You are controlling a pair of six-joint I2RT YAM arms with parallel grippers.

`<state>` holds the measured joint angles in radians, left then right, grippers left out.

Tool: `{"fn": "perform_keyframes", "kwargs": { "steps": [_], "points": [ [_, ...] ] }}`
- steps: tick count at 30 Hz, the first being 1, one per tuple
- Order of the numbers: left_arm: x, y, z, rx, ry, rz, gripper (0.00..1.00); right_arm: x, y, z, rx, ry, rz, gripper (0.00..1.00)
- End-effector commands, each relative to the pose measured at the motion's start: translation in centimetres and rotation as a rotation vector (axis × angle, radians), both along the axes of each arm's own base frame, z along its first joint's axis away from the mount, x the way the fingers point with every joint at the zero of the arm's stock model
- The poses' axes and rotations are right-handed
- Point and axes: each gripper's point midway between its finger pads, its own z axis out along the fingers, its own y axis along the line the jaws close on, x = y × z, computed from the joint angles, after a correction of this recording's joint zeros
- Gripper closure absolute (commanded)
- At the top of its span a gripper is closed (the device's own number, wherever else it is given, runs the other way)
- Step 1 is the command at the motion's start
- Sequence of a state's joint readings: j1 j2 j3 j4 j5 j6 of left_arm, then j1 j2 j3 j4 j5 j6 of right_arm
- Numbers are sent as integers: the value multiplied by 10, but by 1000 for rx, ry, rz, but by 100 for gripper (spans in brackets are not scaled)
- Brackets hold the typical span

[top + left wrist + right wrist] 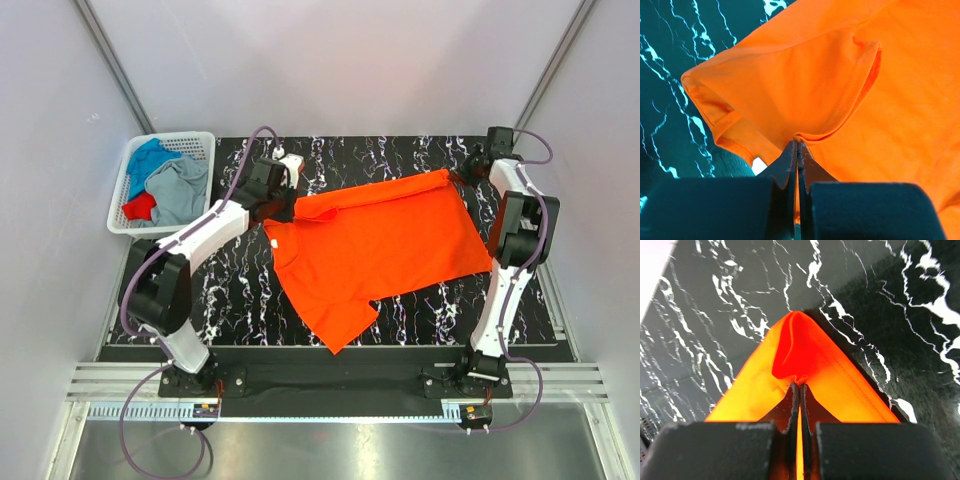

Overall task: Fold and stack the t-shirts
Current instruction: Fold the tshirt

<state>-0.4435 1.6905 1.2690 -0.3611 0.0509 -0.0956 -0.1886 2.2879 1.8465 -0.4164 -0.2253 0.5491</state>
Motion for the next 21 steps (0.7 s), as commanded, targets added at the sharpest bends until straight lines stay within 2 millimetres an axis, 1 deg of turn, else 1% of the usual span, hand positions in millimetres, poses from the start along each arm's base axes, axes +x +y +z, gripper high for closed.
{"fn": "perform_keyframes", "kwargs": {
  "steps": [1,6,7,8,9,13,17,21],
  "points": [
    [-5,-1,22,-44,-26,34,100,8,-13,61,-46,-129,-15,100],
    [-28,-15,12,-80,38,28,100,3,-8,58,-25,-126,-7,100],
    [-33,-18,5,-93,57,30,100,-1,-7,51,-20,-111,-9,100],
    [-36,-19,2,-97,66,29,100,-2,-8,51,-25,-115,-12,100],
    [-42,-20,-7,-88,86,39,100,-5,-9,45,-32,-102,-17,100],
    [-56,-20,-29,-80,138,52,100,-10,-10,31,-35,-74,-18,100],
    [-65,-22,-40,-78,160,55,100,-13,-13,20,-36,-47,-26,100],
    [-69,-24,-45,-75,180,66,100,-11,-11,22,-18,-63,-22,100]
  ]
}}
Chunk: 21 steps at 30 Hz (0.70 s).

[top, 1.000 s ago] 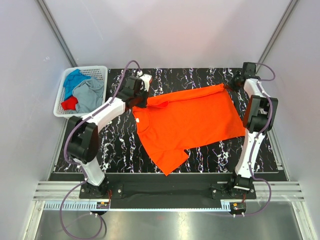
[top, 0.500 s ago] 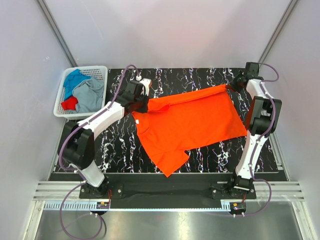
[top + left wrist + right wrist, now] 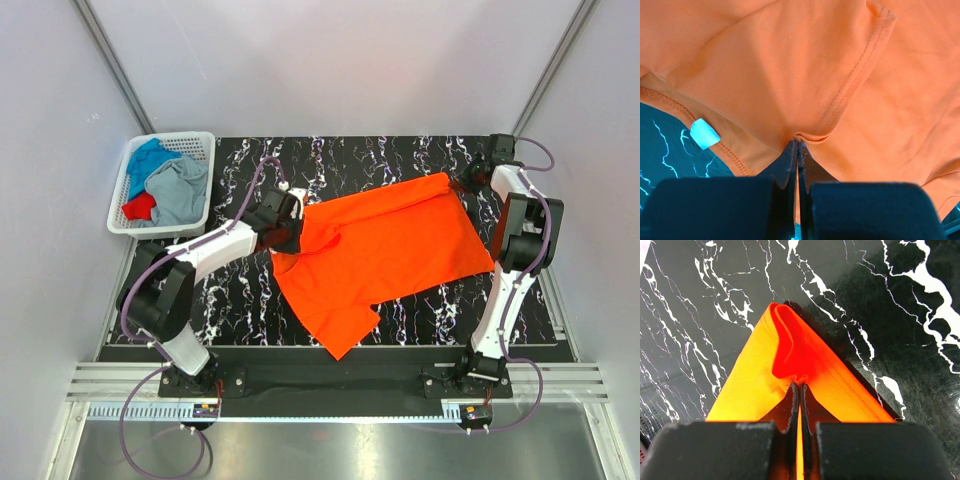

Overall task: Fold and stack the t-shirts
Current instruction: Fold the tshirt

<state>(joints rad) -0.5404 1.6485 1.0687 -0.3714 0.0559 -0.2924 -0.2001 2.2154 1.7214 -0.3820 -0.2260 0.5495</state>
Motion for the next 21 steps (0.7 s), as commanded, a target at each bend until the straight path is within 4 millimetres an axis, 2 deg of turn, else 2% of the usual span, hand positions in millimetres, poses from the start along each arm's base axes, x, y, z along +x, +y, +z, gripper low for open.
{"fn": "perform_keyframes", "kwargs": {
  "steps": [1,9,12,16,19,21],
  "points": [
    [7,-6,10,-34,-33,35,100,12,-9,28,-20,-88,-11,100],
    [0,-9,-3,-37,13,65,100,10,-10,39,-34,-90,-5,100],
    [-3,-6,-1,-34,24,93,100,7,-10,40,-35,-85,0,100],
    [6,2,25,-25,-40,148,100,9,-10,49,-36,-103,3,100],
    [7,-1,47,-49,-50,161,100,9,-10,56,-35,-109,2,100],
    [3,-4,53,-67,-43,162,100,8,-12,59,-39,-113,-1,100]
  ]
}}
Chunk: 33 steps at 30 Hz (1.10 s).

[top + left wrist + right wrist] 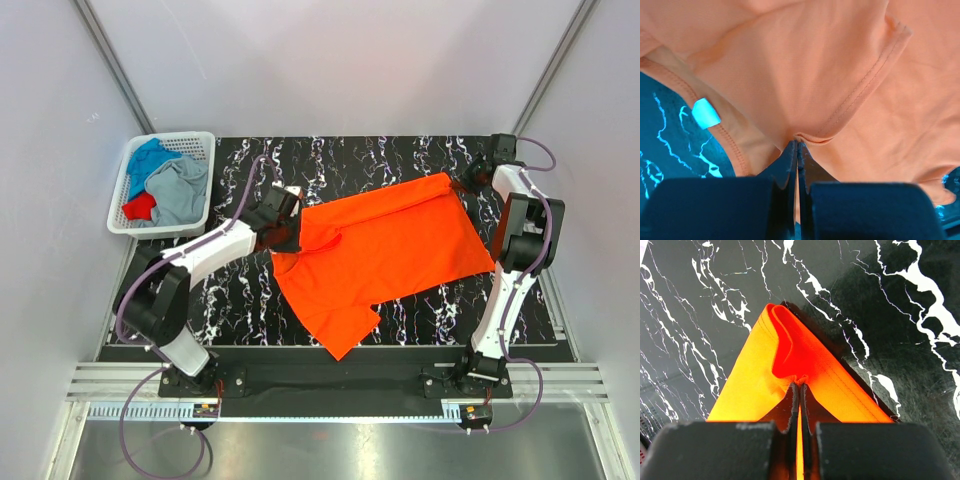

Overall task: Fold and stack the t-shirts
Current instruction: Fold the tshirt

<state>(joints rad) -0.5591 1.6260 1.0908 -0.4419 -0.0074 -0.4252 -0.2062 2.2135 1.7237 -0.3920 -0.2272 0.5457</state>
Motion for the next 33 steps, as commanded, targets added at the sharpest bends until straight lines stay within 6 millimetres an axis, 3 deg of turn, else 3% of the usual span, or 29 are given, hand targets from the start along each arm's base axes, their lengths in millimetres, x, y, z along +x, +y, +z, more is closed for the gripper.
{"fn": "perform_keyframes", "kwargs": {
  "steps": [1,8,12,14,16,17,18,22,24,26,29,33],
  "points": [
    [8,-9,45,-64,-80,36,100,8,-9,57,-42,-113,2,100],
    [-8,-16,16,-66,-16,25,100,0,-18,38,-62,-84,-19,100],
    [-20,-29,12,-109,12,4,100,-2,-23,26,-54,-58,-36,100],
    [-27,-37,8,-124,31,-12,100,2,-27,28,-60,-59,-42,95],
    [-34,-44,4,-143,62,-30,93,-1,-30,22,-65,-18,-52,81],
    [-38,-47,3,-155,73,-39,87,2,-32,30,-77,-29,-54,77],
    [-41,-50,6,-175,77,-46,69,-2,-32,28,-77,-4,-56,73],
    [-48,-60,33,-268,45,-81,46,-13,-39,39,-108,58,-81,56],
    [-43,-62,53,-301,0,-79,37,-22,-39,40,-118,94,-86,53],
    [-32,-58,63,-289,-32,-56,36,-33,-33,30,-86,128,-91,53],
    [-3,-31,55,-189,-42,51,37,-38,-14,27,-46,110,-51,58],
    [38,10,19,-105,15,197,41,-33,12,18,-16,83,35,72]
  ]
}}
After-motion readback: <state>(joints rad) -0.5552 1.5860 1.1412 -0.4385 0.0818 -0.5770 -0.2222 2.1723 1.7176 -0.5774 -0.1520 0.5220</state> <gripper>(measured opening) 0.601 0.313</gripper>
